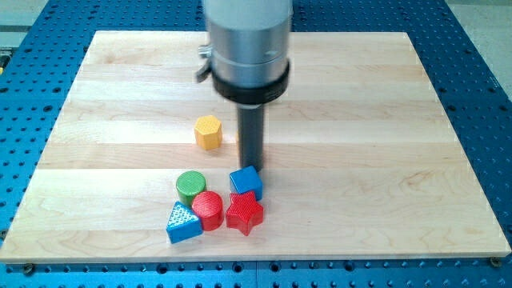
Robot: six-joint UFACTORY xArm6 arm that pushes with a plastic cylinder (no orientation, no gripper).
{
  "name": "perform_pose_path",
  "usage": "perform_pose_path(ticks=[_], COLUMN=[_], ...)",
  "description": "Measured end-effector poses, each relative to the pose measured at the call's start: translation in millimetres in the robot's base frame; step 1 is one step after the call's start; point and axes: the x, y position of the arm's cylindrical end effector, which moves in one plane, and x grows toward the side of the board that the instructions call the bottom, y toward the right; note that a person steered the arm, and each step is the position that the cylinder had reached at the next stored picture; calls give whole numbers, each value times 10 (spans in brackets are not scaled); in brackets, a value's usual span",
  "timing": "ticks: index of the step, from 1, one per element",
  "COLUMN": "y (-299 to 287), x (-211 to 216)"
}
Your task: Point your arm at the bottom center of the board
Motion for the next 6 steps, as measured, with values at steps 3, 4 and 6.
perform_pose_path(ticks=[3,4,6], y=[949,695,338], x=[848,1301,1174])
